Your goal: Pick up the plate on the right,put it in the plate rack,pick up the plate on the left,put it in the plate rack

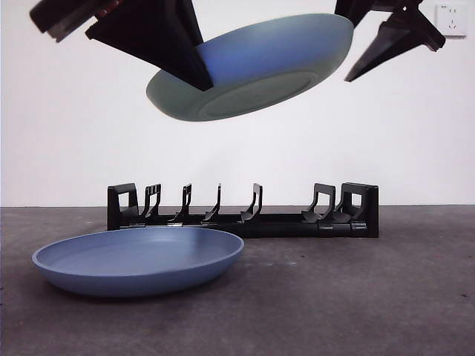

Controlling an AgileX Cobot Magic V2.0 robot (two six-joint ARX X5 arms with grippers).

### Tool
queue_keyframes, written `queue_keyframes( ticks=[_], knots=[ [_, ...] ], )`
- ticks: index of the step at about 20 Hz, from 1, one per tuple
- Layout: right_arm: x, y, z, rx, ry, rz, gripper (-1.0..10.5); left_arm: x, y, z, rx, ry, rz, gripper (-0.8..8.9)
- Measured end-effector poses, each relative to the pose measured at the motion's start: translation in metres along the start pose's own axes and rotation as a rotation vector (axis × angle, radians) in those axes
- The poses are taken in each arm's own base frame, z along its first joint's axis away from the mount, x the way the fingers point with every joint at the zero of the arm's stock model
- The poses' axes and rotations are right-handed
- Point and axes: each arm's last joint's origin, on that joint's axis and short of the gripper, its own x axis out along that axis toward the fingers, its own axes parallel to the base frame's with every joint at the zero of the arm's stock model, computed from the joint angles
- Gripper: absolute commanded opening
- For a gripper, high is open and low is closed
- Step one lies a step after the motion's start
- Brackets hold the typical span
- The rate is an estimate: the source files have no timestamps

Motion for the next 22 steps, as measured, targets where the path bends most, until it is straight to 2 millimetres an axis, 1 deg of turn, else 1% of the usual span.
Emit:
queue_keyframes(
  ticks=[2, 4, 6, 8, 10, 11, 12, 13, 15, 18, 22],
  knots=[
    [-0.009, 0.004, 0.007, -0.014, -0.035, -0.005, 2.9, 0.0, 0.0, -0.001, -0.077, -0.024, -0.019, -0.08],
    [-0.03, 0.012, 0.02, -0.046, -0.118, -0.016, 2.9, 0.001, 0.003, -0.003, -0.156, -0.04, -0.029, -0.08],
    [-0.062, 0.025, 0.03, -0.09, -0.229, -0.052, 2.9, 0.002, 0.009, -0.007, -0.262, -0.074, -0.013, -0.08],
    [-0.101, 0.043, 0.032, -0.138, -0.359, -0.102, 2.9, 0.003, 0.024, -0.014, -0.41, -0.143, 0.046, -0.08],
    [-0.137, 0.06, 0.023, -0.171, -0.454, -0.127, 2.8, 0.002, 0.043, -0.026, -0.581, -0.242, 0.119, -0.08],
    [-0.149, 0.065, 0.016, -0.18, -0.465, -0.128, 2.8, 0.0, 0.053, -0.032, -0.665, -0.294, 0.162, -0.08],
    [-0.155, 0.068, 0.009, -0.185, -0.453, -0.131, 2.8, -0.002, 0.063, -0.039, -0.748, -0.343, 0.207, -0.08],
    [-0.157, 0.069, 0.003, -0.182, -0.422, -0.133, 2.8, -0.004, 0.071, -0.045, -0.825, -0.388, 0.251, -0.08],
    [-0.152, 0.067, -0.003, -0.17, -0.344, -0.138, 2.8, -0.004, 0.084, -0.059, -0.947, -0.464, 0.293, -0.08],
    [-0.146, 0.064, -0.007, -0.15, -0.272, -0.134, 2.8, 0.004, 0.091, -0.075, -1.043, -0.476, 0.293, -0.08],
    [-0.144, 0.065, -0.009, -0.147, -0.238, -0.122, 2.8, 0.027, 0.095, -0.098, -1.135, -0.424, 0.305, -0.08]
  ],
)
